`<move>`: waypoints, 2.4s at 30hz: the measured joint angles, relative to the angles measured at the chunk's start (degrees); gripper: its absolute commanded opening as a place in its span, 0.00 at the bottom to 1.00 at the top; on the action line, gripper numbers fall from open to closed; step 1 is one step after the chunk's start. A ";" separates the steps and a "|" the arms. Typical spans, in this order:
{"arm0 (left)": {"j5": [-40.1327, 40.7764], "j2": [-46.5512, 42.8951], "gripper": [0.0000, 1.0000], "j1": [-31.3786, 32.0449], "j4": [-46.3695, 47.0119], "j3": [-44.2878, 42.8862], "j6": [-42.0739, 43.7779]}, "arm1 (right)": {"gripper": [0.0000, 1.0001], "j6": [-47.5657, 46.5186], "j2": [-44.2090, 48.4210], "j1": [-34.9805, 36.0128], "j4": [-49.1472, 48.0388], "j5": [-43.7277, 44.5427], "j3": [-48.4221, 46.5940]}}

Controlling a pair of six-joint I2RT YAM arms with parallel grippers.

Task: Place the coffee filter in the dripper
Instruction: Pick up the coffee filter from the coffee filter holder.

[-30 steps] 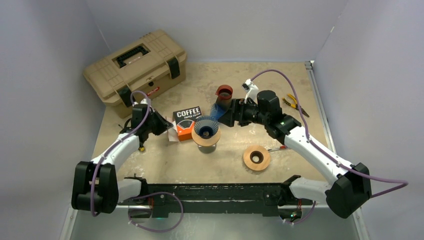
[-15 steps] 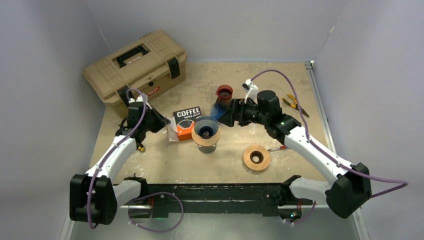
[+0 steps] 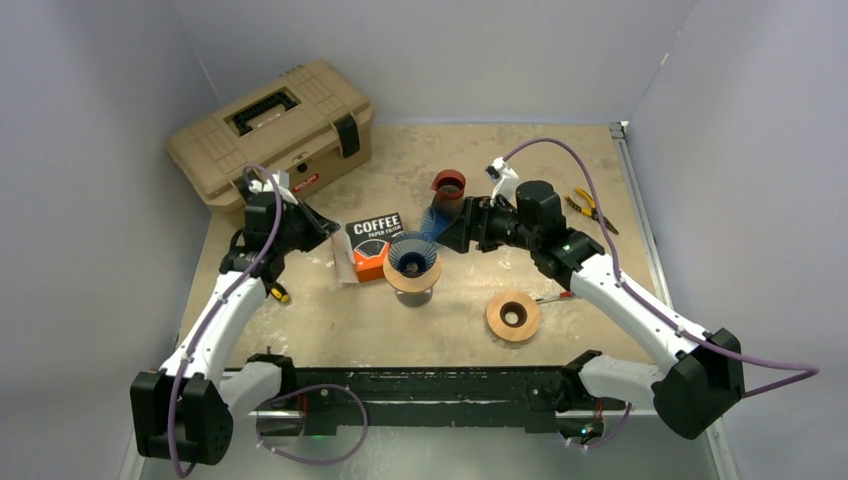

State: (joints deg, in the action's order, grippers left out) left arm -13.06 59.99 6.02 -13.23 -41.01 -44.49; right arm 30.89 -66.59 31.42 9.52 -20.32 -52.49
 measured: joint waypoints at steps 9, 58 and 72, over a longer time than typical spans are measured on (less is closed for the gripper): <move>-1.29 -2.97 0.00 0.00 -1.42 -4.09 0.83 | 0.84 0.13 0.13 0.00 -0.13 0.17 0.00; -10.86 -9.99 0.00 0.00 11.45 -13.81 -12.39 | 0.99 -8.22 4.81 0.04 -5.62 2.71 -5.03; -8.66 -6.56 0.00 3.34 8.17 -13.97 -20.09 | 0.99 -13.44 -2.27 10.75 -2.56 13.05 -11.76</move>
State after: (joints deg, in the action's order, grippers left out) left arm -21.71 53.43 9.37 -5.06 -54.98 -64.58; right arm 17.45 -68.86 42.17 6.96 -7.27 -64.25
